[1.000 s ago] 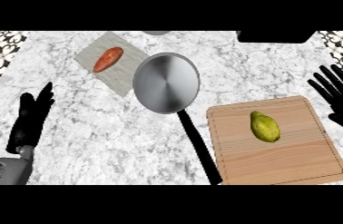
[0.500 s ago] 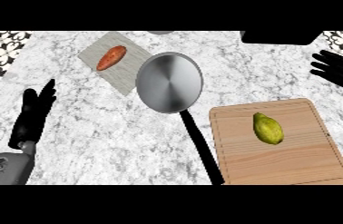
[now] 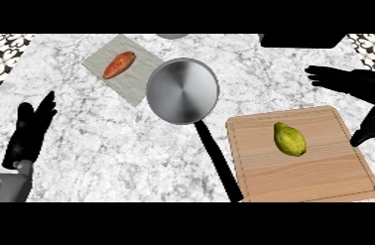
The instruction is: Pick the pear from the cutting board and place it in the pan
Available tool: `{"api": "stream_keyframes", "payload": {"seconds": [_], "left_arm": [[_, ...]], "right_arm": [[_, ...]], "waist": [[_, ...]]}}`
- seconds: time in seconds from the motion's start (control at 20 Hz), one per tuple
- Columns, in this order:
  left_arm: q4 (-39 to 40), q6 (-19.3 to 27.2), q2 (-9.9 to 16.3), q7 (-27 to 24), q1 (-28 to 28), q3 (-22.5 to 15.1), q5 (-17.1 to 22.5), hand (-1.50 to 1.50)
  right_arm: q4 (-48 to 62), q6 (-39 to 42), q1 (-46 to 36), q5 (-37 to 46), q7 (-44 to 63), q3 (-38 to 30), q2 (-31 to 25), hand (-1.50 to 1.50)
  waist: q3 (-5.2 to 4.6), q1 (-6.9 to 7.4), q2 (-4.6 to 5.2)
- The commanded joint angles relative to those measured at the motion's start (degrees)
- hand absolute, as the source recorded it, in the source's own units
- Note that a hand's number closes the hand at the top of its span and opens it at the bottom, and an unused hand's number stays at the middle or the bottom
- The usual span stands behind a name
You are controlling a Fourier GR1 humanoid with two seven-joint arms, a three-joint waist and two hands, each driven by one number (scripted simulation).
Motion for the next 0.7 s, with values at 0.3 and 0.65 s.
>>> {"api": "stream_keyframes", "payload": {"seconds": [0.3,0.65], "left_arm": [[6.26,-2.28,-1.74,-2.68,-3.06,3.50,-1.68,0.00],[2.36,-0.92,-3.78,-1.68,0.52,4.12,-4.95,0.00]], "right_arm": [[1.73,-2.70,0.91,14.36,-8.32,3.88,6.47,-1.50],[1.51,-4.03,2.17,21.88,-10.96,4.39,7.19,-1.50]], "waist": [[-0.07,-1.48,-0.22],[-0.07,-1.40,-0.32]]}}
